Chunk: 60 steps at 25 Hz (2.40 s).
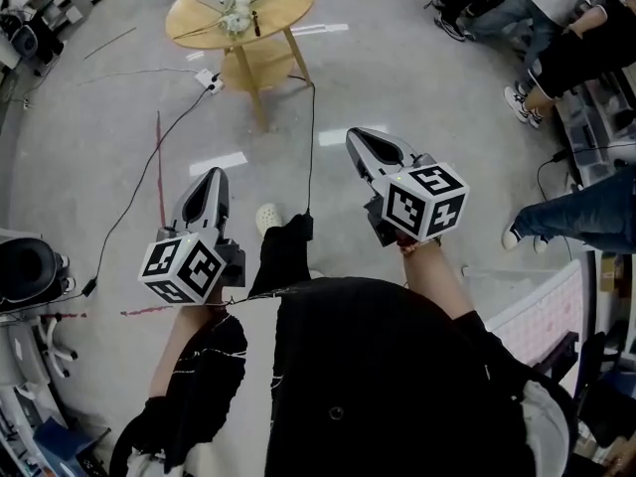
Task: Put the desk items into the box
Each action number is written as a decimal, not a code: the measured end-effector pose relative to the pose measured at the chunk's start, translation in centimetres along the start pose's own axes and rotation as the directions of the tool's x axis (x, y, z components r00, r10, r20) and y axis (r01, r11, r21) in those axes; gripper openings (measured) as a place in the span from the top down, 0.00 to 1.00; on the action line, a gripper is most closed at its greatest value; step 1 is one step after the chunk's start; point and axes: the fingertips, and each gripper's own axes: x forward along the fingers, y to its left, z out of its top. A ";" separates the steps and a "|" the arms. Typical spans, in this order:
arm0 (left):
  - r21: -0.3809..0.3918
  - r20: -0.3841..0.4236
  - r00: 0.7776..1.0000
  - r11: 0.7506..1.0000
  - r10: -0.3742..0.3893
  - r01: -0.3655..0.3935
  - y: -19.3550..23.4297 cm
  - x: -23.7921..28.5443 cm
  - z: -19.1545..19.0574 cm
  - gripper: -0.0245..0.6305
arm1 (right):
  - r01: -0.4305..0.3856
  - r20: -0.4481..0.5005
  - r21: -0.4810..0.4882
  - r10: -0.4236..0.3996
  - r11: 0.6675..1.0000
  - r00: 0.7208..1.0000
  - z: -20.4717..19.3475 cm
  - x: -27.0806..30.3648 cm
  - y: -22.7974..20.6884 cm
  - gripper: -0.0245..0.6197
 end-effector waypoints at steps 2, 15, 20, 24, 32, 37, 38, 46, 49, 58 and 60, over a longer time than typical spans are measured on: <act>-0.001 -0.005 1.000 1.000 0.005 -0.005 0.7 0.4 0.1 0.95 | -0.003 -0.010 0.015 0.003 1.000 1.000 -0.4 0.8 -0.2 0.95; -0.040 -0.018 1.000 0.999 -0.023 0.022 4.6 7.7 1.6 0.95 | 0.014 -0.053 0.033 -0.012 0.999 0.999 0.1 6.8 -3.2 0.95; -0.060 -0.036 0.999 0.998 -0.026 0.024 6.6 11.7 2.5 0.95 | 0.017 -0.076 0.041 -0.014 0.999 0.997 1.2 10.9 -5.1 0.95; -0.061 -0.038 0.999 0.998 -0.026 0.024 8.4 15.2 4.7 0.95 | 0.010 -0.073 0.048 -0.006 0.999 0.997 3.2 14.7 -6.3 0.95; -0.059 -0.017 0.999 0.997 -0.043 0.042 12.0 21.2 9.7 0.95 | -0.001 -0.052 0.042 0.003 0.999 0.999 7.6 21.8 -7.6 0.95; -0.051 0.019 0.998 0.997 -0.064 0.064 13.9 24.1 12.9 0.95 | 0.000 -0.018 0.018 0.000 1.000 1.000 10.7 25.5 -8.2 0.95; -0.048 0.028 0.997 0.996 -0.068 0.069 14.3 24.7 13.6 0.95 | 0.003 -0.011 0.015 -0.003 1.000 1.000 11.3 26.2 -8.3 0.95; -0.046 0.075 0.994 0.996 -0.073 0.077 17.6 27.5 17.4 0.95 | 0.009 0.017 -0.006 -0.009 1.000 1.000 14.5 30.7 -8.7 0.95; -0.045 0.089 0.993 0.995 -0.080 0.084 18.0 27.2 17.9 0.95 | 0.007 0.030 -0.023 -0.006 1.000 1.000 15.1 31.1 -8.1 0.95; -0.048 0.089 0.993 0.995 -0.083 0.088 19.7 29.1 18.9 0.95 | 0.003 0.018 0.006 -0.003 1.000 1.000 15.3 34.2 -8.9 0.95; -0.054 0.081 0.994 0.995 -0.079 0.083 20.0 29.5 18.5 0.95 | 0.004 0.009 0.018 -0.004 1.000 1.000 15.0 34.9 -9.4 0.95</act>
